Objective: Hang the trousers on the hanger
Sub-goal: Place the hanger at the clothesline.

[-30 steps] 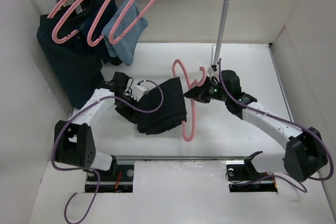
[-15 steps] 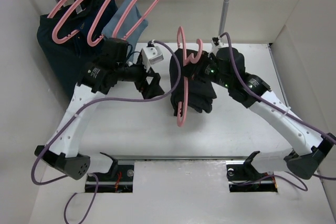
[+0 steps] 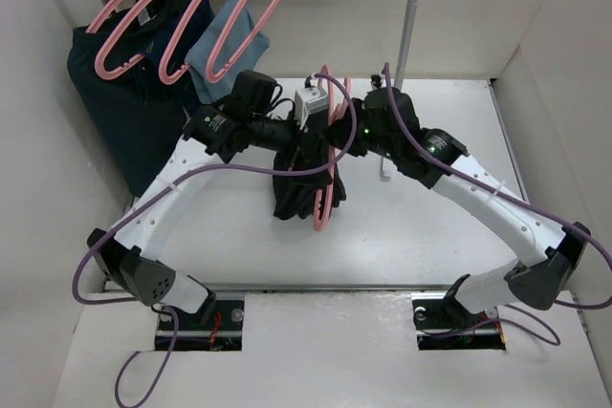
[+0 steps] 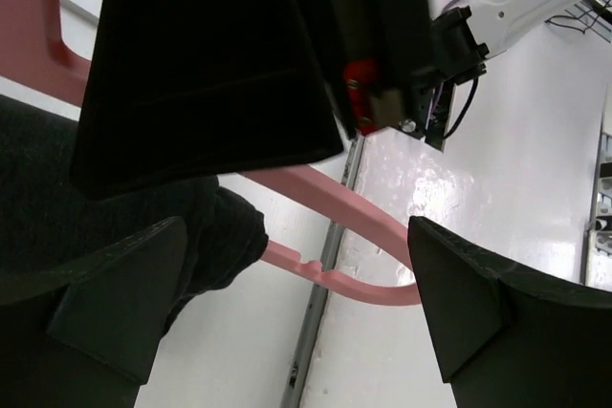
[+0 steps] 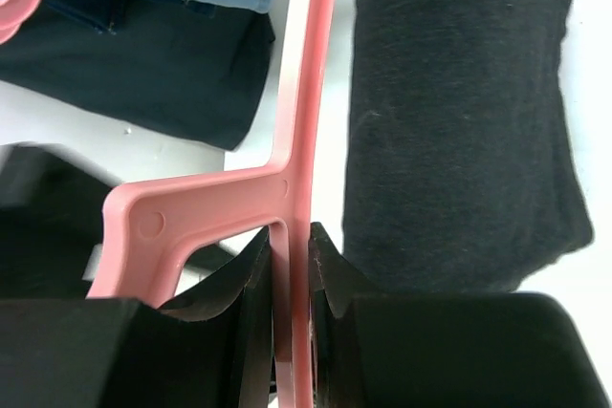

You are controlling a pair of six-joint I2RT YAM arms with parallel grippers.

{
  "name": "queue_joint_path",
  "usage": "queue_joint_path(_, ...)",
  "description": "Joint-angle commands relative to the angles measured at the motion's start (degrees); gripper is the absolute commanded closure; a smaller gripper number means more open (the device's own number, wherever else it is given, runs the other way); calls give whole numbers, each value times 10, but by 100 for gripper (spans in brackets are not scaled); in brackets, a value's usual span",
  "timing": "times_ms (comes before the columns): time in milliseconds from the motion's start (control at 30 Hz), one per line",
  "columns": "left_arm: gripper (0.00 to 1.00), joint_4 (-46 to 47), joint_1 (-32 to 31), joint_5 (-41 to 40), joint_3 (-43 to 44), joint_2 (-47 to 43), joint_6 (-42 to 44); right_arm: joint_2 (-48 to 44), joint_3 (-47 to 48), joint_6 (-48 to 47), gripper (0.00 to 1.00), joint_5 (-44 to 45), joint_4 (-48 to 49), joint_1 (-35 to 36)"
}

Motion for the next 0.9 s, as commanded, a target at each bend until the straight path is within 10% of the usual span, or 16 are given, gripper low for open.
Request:
queue_joint_path(0,0,46,-7,13,-14,-2,-32,-18,52,0,100,33,80,9)
queue_joint_path(333,4,62,-12,30,-80,9,-46,9,88,5,100,39,80,9)
queue_joint_path(700,96,68,-7,83,-86,9,-33,26,47,13,100,-30,130,-21)
queue_joint_path(867,100,68,9,94,-58,14,-47,14,5,8,90,-114,206,-56)
